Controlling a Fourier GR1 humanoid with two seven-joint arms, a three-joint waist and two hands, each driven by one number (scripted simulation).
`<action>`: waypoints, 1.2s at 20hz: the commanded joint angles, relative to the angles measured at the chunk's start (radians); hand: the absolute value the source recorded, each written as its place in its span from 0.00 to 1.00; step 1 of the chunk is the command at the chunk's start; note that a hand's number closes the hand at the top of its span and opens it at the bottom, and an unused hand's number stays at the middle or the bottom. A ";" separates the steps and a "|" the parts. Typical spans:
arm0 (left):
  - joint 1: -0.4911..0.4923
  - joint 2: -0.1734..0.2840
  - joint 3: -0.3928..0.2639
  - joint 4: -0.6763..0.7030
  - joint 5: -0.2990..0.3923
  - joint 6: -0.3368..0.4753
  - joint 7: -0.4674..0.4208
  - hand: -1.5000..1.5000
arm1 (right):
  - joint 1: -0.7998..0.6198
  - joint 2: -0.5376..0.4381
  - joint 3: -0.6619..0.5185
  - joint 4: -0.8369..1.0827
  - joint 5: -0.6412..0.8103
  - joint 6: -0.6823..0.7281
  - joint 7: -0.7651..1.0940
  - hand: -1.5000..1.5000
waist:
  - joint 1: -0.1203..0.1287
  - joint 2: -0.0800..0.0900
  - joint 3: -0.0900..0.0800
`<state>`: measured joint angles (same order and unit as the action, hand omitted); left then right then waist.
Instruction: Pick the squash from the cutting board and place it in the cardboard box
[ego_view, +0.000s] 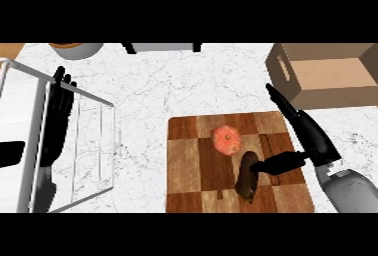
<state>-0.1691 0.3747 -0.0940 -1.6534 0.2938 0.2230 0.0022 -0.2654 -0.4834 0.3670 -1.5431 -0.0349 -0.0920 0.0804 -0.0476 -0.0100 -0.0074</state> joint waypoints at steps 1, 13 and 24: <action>0.024 0.037 -0.163 0.030 -0.079 -0.102 0.042 0.50 | 0.006 -0.113 0.104 0.014 0.305 -0.087 -0.055 0.00 | -0.026 0.007 0.005; -0.003 0.034 -0.200 0.063 -0.116 -0.126 0.057 0.50 | 0.034 -0.230 0.239 -0.294 0.653 -0.057 0.207 0.00 | -0.011 -0.002 0.004; -0.051 -0.005 -0.232 0.120 -0.133 -0.130 0.042 0.50 | -0.014 -0.149 0.301 -0.494 0.510 0.251 0.592 0.00 | 0.021 0.010 0.005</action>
<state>-0.2366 0.4001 -0.1553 -1.5699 0.2114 0.1811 -0.0064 -0.2616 -0.6804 0.6471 -1.9935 0.4963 0.0976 0.5502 -0.0289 -0.0134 -0.0055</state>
